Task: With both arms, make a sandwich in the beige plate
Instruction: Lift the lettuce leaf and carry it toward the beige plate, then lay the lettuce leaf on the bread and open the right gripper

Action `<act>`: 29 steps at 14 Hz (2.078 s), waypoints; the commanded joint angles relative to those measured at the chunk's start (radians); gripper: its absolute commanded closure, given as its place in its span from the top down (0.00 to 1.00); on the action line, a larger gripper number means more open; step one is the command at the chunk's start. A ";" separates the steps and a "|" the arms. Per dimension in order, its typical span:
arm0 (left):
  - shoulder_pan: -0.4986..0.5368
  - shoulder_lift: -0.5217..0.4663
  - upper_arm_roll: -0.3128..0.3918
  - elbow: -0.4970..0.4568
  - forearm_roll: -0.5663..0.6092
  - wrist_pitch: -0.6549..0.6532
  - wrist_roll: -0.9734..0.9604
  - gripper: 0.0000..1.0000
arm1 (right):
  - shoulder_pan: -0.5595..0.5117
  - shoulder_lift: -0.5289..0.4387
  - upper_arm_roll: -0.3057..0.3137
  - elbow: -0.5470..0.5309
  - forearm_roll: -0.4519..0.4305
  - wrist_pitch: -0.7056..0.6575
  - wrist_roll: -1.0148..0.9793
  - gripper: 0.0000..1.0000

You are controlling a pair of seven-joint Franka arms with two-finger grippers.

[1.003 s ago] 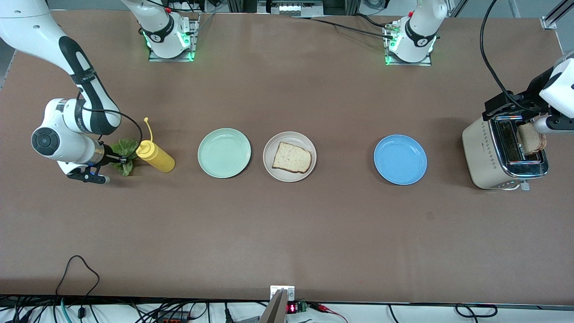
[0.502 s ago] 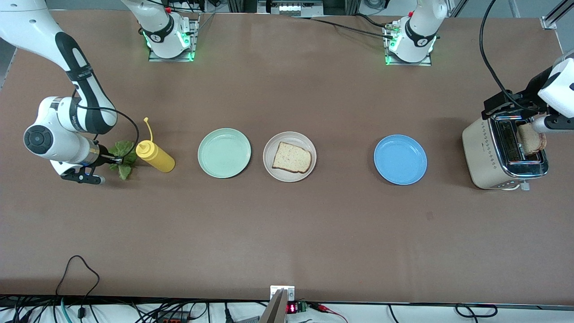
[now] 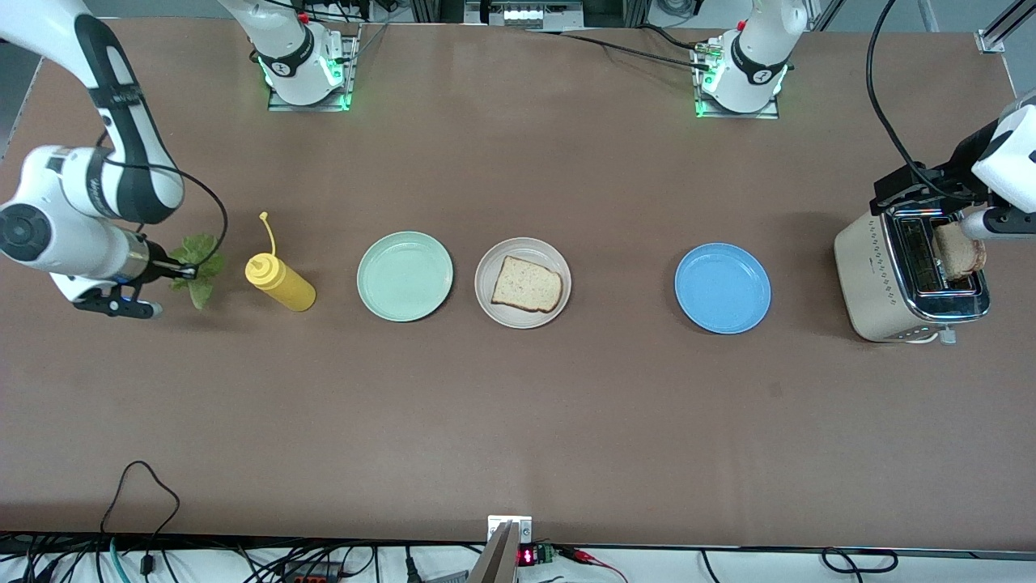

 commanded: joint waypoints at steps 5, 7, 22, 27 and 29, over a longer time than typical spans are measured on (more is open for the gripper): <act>0.007 -0.011 -0.003 0.001 -0.008 -0.014 0.002 1.00 | 0.017 -0.169 0.007 0.177 0.201 -0.433 -0.073 0.00; 0.007 -0.011 0.000 0.001 -0.008 -0.014 0.002 1.00 | 0.031 -0.184 0.022 0.219 0.206 -0.484 -0.047 0.00; 0.007 -0.008 0.007 0.001 -0.008 -0.014 0.002 1.00 | 0.589 0.048 0.061 0.270 0.353 -0.079 1.307 0.00; 0.007 -0.008 0.007 0.001 -0.008 -0.014 0.002 1.00 | 0.672 0.243 0.053 0.426 0.403 0.059 1.623 0.00; 0.007 -0.008 0.007 0.001 -0.008 -0.014 0.002 1.00 | 0.684 0.272 0.038 0.429 0.524 0.165 1.705 0.00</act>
